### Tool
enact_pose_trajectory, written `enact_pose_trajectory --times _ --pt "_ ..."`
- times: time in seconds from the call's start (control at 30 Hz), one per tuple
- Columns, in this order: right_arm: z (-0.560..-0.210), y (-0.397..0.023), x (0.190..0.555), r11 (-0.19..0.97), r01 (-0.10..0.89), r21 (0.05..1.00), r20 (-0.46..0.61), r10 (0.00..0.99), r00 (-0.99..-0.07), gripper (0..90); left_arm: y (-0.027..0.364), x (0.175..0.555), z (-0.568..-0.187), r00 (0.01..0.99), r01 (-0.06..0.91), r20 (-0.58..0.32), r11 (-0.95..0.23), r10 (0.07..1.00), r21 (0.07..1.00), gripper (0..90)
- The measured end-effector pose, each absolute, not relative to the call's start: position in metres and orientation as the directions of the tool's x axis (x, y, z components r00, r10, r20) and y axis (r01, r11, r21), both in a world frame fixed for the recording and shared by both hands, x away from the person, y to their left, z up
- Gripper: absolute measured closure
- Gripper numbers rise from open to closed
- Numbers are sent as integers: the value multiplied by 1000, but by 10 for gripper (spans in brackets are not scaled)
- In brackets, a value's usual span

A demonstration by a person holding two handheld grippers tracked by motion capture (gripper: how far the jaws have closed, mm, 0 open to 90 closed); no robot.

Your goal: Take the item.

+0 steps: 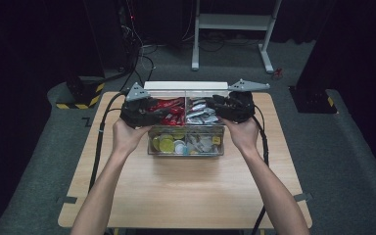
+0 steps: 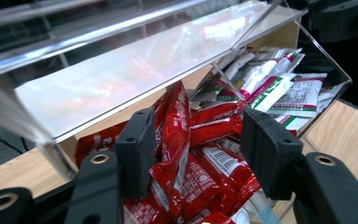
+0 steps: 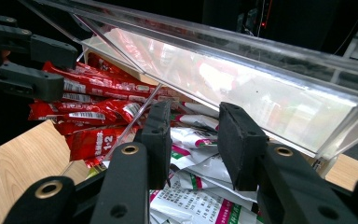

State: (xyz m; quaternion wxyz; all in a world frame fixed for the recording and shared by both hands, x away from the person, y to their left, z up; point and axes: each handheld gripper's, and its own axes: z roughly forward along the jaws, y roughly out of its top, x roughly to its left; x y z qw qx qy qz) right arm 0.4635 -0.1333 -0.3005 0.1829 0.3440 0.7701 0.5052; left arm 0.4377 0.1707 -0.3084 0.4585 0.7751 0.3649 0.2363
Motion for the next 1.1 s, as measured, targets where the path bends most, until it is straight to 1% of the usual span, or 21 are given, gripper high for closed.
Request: enact_pose_trajectory --times 0.13,0.27,0.37,0.43,0.47,0.5,0.57,0.6,0.7,0.8,1.1 --pt "-301 -134 464 251 345 904 69 713 -697 647 167 443 -309 615 370 39 -332 787 868 464" --pt "-300 -134 464 251 347 904 70 713 -698 647 162 448 -313 607 401 50 -360 793 843 527" --pt "-300 -134 464 249 349 904 73 713 -698 647 160 452 -315 597 416 50 -362 801 834 582" --pt "-300 -134 464 248 350 903 75 712 -698 648 160 454 -316 593 420 47 -359 804 834 646" --pt "-300 -134 464 247 350 904 75 713 -697 648 160 454 -316 591 418 50 -359 805 834 694" --pt "-300 -134 464 247 350 904 75 713 -697 648 160 454 -317 589 420 47 -355 807 835 694" --pt "-300 -134 464 249 348 904 72 713 -697 648 160 454 -316 590 418 48 -355 806 836 753" --pt "-300 -134 464 249 348 904 72 713 -697 648 160 454 -316 591 417 50 -357 805 836 765" --pt "-300 -133 464 248 350 903 73 714 -696 648 159 453 -317 593 406 62 -364 803 838 797" --pt "-300 -133 464 249 354 902 76 715 -695 648 161 451 -316 603 395 49 -351 797 849 820" --pt "-299 -133 464 253 353 901 72 715 -696 646 175 439 -312 624 372 2 -300 781 879 835"
